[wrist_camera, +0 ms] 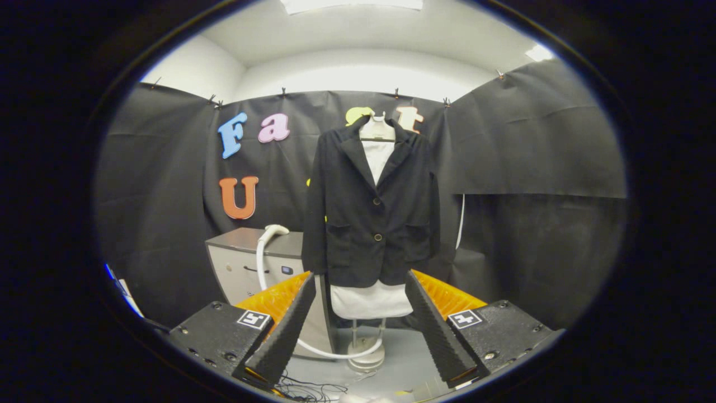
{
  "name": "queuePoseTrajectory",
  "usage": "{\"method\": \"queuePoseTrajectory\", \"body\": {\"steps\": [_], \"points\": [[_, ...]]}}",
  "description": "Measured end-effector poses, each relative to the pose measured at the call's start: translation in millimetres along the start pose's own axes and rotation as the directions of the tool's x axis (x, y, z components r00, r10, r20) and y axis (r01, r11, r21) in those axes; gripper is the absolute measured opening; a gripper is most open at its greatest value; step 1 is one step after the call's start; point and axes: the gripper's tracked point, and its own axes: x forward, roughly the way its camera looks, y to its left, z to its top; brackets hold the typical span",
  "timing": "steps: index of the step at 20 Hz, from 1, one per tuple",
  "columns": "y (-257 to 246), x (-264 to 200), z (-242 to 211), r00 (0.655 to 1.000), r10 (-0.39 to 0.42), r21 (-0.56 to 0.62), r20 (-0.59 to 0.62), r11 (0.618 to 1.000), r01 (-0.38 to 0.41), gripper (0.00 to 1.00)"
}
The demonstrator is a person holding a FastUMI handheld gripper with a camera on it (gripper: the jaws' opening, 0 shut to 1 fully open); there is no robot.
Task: Iron the clothes twice with a garment steamer, once on the left side and once on the right side.
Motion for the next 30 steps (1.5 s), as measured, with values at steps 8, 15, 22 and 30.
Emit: {"method": "queuePoseTrajectory", "body": {"steps": [8,15,22,30], "points": [[16.6,8.2,-4.6,1.0,0.006,-0.002,-0.013,1.0,-0.006,1.0],[41.8,38.4,11.8,1.0,0.014,-0.004,-0.017,1.0,-0.014,1.0],[101.6,123.8,51.3,0.997,0.073,0.04,-0.019,0.997,-0.072,1.0],[216.5,272.0,62.4,0.97,0.221,0.015,-0.098,0.975,-0.221,1.0]]}}
